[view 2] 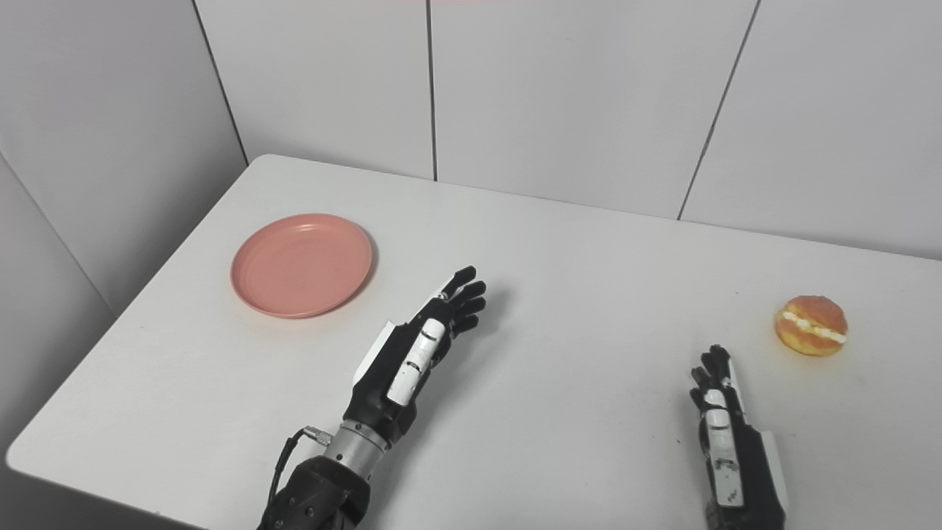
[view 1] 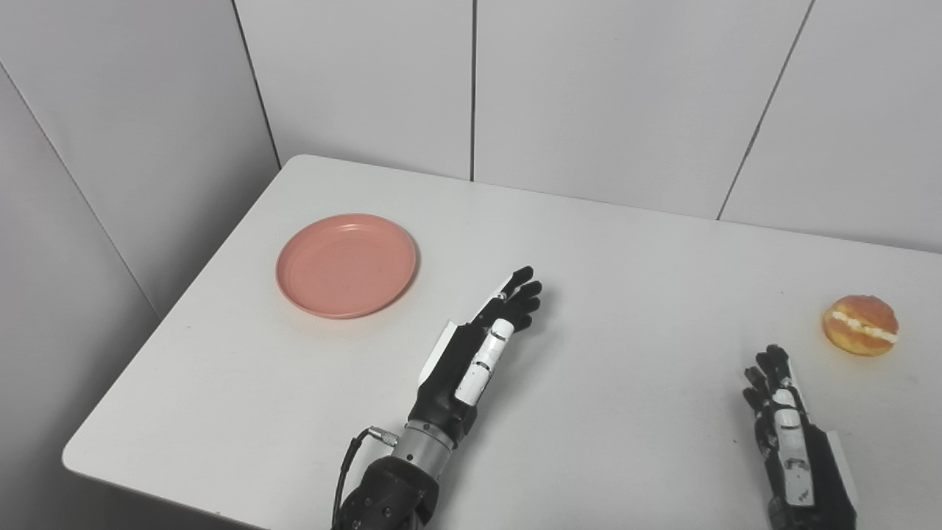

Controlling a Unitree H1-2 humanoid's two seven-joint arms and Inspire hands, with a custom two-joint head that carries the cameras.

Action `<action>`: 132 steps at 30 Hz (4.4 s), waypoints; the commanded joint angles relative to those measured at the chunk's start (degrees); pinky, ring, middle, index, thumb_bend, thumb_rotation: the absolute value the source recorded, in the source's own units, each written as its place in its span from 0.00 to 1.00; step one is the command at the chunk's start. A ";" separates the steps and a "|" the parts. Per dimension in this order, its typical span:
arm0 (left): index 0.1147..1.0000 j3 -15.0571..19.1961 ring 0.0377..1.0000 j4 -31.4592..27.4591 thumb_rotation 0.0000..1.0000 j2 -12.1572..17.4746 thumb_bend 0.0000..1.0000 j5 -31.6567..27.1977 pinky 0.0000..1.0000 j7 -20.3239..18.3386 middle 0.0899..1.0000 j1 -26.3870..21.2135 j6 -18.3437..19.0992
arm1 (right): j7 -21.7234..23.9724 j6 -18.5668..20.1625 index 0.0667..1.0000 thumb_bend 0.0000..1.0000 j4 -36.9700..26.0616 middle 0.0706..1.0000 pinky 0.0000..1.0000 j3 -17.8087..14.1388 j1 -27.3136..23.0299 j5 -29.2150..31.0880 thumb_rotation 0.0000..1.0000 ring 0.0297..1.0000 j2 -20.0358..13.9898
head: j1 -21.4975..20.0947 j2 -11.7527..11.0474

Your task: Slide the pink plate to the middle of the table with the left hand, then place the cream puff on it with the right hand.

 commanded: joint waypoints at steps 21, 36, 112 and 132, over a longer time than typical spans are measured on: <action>0.90 11.06 0.91 -2.39 1.00 6.41 0.45 -3.07 0.92 2.23 0.92 -9.36 0.96 | 0.76 -1.84 1.00 0.26 3.59 1.00 1.00 -0.07 1.53 1.16 1.00 1.00 0.47 | 1.78 -2.63; 0.89 19.70 0.92 4.92 1.00 12.55 0.45 -8.28 0.93 3.47 0.92 -16.21 1.28 | 1.33 -2.77 1.00 0.23 4.38 1.00 1.00 -0.22 1.49 1.57 1.00 1.00 0.65 | 2.49 -3.13; 0.89 32.43 0.91 41.93 1.00 25.51 0.35 -18.25 0.94 3.89 0.91 -23.36 -5.34 | 1.55 0.15 1.00 0.20 1.30 1.00 1.00 -0.32 2.28 1.70 1.00 1.00 0.01 | 4.11 -0.53; 0.87 30.33 0.89 48.66 1.00 22.44 0.35 -20.27 0.91 3.41 0.89 -23.93 -8.65 | 0.94 1.74 1.00 0.24 -0.19 1.00 1.00 -0.21 2.68 1.31 1.00 1.00 0.36 | 3.05 0.59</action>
